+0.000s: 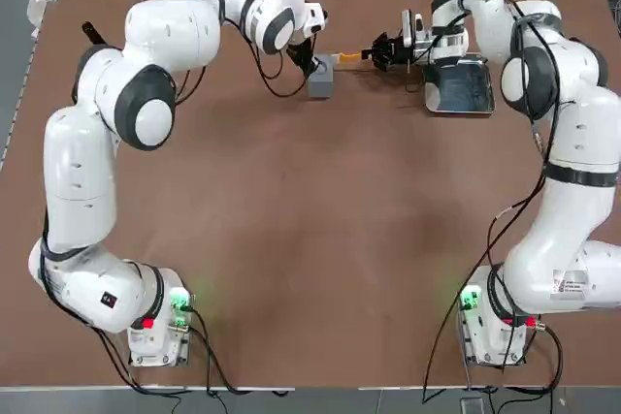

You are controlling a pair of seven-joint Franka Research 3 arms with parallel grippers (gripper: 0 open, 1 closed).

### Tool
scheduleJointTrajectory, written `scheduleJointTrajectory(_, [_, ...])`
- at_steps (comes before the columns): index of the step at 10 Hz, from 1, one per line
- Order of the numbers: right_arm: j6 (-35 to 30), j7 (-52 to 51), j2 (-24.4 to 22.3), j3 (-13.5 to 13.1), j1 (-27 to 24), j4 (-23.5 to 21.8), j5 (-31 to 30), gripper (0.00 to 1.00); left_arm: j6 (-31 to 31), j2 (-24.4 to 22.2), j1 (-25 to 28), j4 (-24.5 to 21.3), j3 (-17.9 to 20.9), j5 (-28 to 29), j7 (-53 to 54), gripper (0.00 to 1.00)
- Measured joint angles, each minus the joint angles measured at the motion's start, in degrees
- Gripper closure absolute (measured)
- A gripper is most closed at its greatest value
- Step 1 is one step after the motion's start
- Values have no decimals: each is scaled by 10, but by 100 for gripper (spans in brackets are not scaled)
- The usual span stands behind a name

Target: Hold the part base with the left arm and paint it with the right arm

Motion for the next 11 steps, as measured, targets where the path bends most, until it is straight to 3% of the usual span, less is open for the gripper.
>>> scheduleJointTrajectory(11, [-33, -55, 2, 1, 0, -47, 0, 96, 0, 0, 0, 0, 0, 0, 0, 95])
